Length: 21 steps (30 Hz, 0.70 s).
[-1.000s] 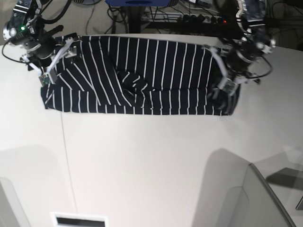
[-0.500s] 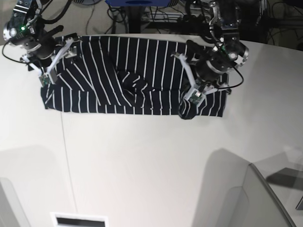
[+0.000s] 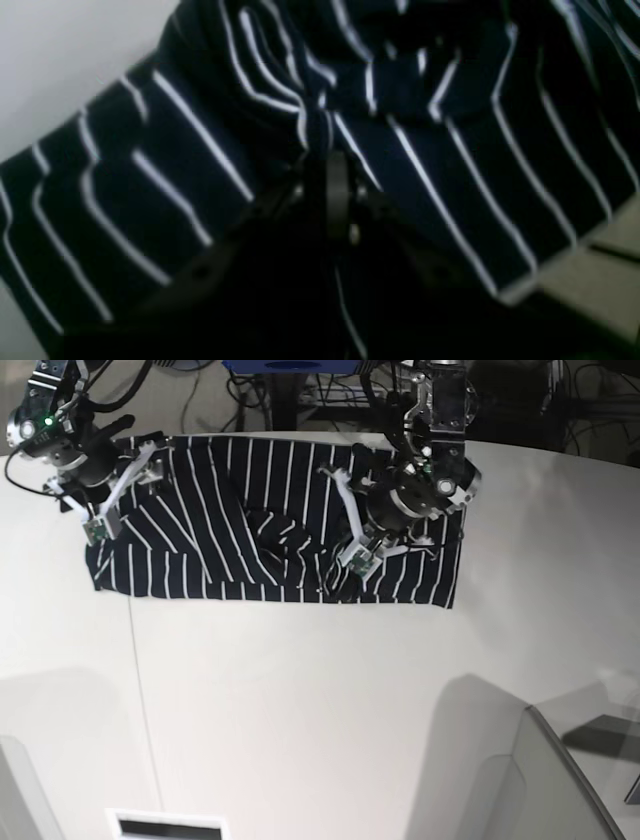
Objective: Layout the t-shirt on the table in an organized manner, then fold the t-shirt properly
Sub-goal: 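Fold the strip's end toward the right gripper with the left gripper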
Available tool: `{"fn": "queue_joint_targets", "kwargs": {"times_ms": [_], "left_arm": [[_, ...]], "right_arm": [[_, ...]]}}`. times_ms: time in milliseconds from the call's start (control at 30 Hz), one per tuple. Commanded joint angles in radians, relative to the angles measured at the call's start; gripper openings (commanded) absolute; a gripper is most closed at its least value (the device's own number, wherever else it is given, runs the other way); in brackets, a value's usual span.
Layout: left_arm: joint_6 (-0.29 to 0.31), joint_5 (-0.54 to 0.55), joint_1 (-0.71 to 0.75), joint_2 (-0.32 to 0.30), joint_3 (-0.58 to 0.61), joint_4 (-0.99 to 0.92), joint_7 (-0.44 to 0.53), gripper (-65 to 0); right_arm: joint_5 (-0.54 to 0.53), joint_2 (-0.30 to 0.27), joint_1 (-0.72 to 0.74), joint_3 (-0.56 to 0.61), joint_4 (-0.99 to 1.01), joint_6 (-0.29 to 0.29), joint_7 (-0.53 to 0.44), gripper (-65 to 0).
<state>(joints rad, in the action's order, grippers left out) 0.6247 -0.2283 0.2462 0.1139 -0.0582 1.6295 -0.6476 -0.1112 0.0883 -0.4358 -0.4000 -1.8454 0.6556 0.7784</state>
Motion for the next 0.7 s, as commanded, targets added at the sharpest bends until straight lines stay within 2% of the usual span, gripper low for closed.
{"fn": "queue_joint_targets", "kwargs": {"times_ms": [0,367,667], "left_arm": [[-0.010,0.017,-0.011,0.007,0.016,0.018,0.022,-65.0],[-0.049,0.017,-0.054,0.008,0.119,-0.015,0.018,-65.0],[-0.050,0.017,-0.061,0.019,0.125,-0.051,0.021,-65.0]], "right_arm": [[-0.012,-0.015,0.001,-0.003,-0.017,0.003,-0.015,-17.1],[-0.017,-0.028,0.002,-0.032,-0.017,0.003,-0.015,-17.1],[-0.017,-0.028,0.002,-0.033,-0.017,0.003,-0.015,-17.1]]}}
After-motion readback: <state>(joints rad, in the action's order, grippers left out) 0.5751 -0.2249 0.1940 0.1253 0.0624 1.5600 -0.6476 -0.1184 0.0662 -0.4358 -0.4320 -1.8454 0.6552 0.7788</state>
